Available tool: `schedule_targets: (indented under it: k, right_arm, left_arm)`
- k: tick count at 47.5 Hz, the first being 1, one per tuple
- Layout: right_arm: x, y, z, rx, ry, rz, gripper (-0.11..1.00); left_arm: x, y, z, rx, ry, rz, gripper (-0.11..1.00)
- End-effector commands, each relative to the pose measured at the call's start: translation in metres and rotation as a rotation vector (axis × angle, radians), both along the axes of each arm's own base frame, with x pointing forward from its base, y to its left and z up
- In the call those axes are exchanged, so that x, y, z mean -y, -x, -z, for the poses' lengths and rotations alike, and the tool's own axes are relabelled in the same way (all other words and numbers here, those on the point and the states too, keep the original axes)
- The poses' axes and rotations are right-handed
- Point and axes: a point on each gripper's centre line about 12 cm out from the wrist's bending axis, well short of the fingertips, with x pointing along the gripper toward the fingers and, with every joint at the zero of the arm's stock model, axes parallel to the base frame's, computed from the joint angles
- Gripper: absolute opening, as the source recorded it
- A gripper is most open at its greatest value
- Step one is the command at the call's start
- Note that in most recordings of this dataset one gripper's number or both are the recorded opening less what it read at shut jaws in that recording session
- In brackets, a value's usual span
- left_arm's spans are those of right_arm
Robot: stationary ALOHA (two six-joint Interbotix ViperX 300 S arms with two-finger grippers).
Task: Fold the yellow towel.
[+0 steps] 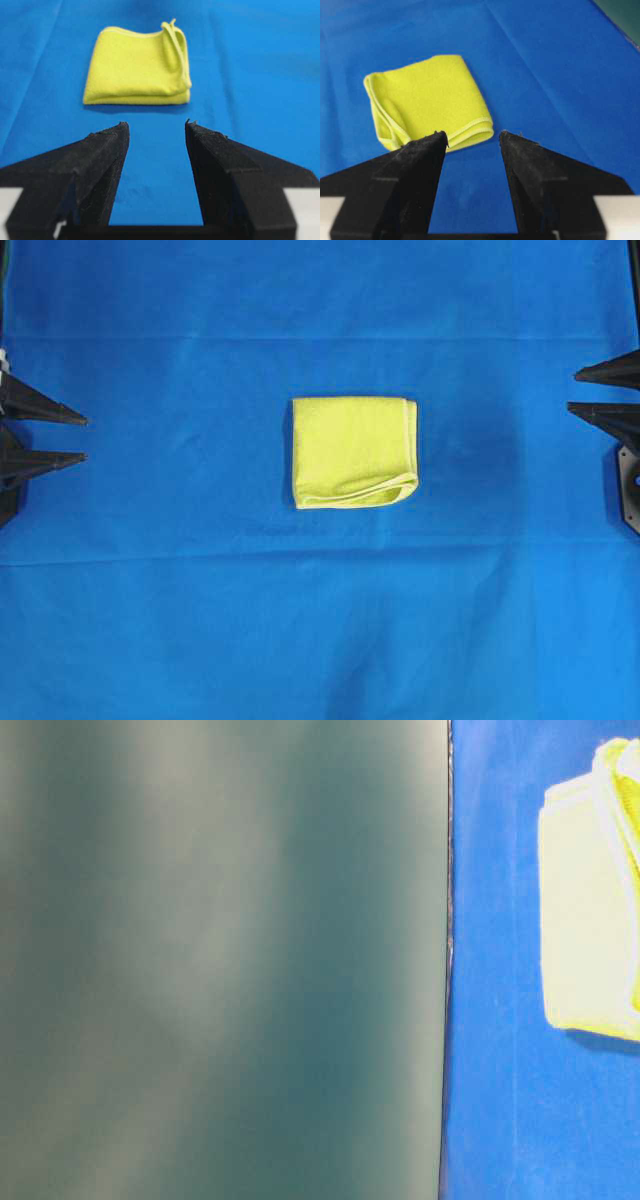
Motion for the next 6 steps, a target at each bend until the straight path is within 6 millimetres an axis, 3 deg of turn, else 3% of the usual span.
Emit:
schedule_targets:
  k: [1, 6]
  right_arm:
    - [-0.0001, -0.0026, -0.0016, -0.007, 0.005, -0.002, 0.53]
    - [-0.0004, -0.0027, -0.0018, -0.006, 0.005, -0.004, 0.53]
  left_arm:
    - [-0.0007, -0.0019, -0.0028, 0.000, 0.003, -0.005, 0.47]
    - [-0.0007, -0.0019, -0.0026, -0.001, 0.003, -0.005, 0.47]
